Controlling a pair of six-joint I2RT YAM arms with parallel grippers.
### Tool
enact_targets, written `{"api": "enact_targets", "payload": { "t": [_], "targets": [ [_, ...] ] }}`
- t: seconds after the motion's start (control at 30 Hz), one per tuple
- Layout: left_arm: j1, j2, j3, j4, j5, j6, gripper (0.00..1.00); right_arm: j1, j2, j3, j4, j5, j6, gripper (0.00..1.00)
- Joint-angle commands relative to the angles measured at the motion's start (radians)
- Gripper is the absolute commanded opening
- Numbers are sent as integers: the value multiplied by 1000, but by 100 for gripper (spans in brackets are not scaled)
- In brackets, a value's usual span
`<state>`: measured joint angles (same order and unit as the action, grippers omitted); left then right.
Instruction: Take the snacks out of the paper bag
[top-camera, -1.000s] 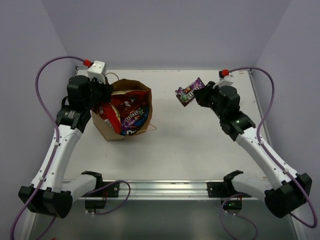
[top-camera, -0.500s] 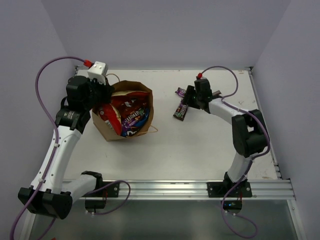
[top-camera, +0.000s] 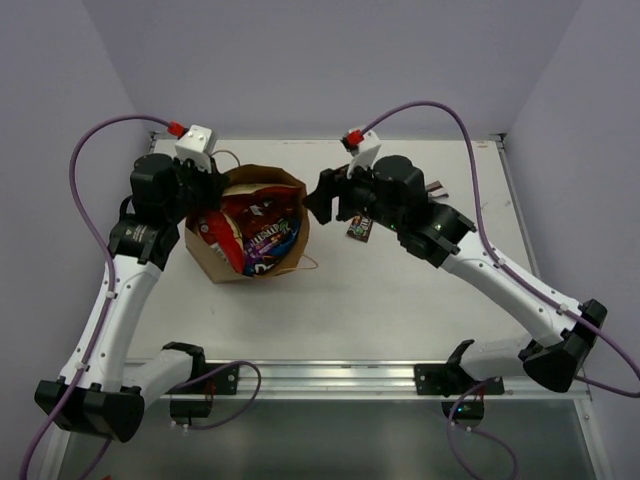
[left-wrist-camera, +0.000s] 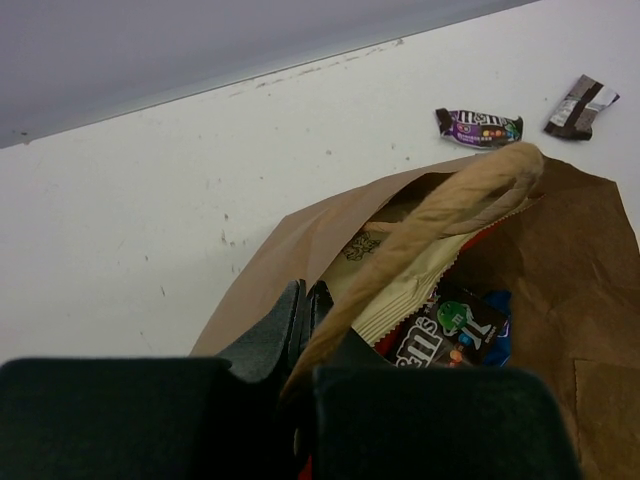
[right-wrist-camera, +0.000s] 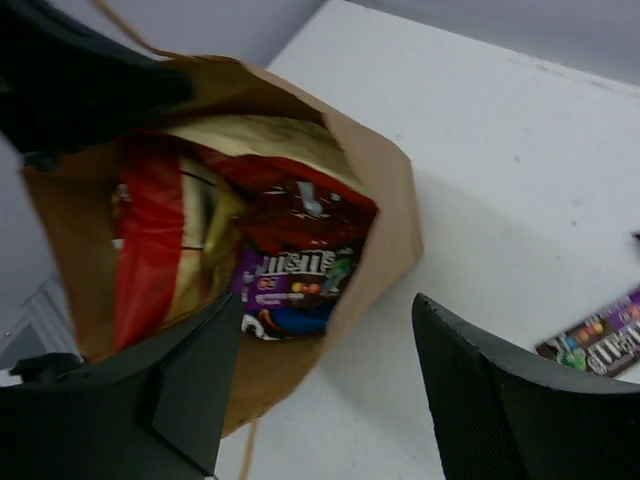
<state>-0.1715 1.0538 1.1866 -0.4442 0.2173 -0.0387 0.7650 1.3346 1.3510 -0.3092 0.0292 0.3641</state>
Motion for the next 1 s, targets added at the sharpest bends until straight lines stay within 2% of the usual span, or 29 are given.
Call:
{"api": "enact_targets", "payload": {
  "t": [0.0,0.13,0.33,0.47,0.63,0.97],
  "targets": [
    [-2,-18,-13,-67,-4,22,0,88,23,92,-90,-46,-181,71],
    [-3,-24,-18,-68,13,23,0,175,116,204,-188,-107,-449,72],
    [-8,-41,-35,-65,31,30,0,215,225,241,-251,-232,-595,73],
    [-19,-40,-38,-65,54,34,0,252,297,203,-235,-157,-636,74],
    [-37,-38,-39,-65,73,34,0,263,328,106,-124,-88,-634,75],
    [-77,-37,-51,-67,90,66,0,287,420,105,-62,-2,-668,81]
  ]
}}
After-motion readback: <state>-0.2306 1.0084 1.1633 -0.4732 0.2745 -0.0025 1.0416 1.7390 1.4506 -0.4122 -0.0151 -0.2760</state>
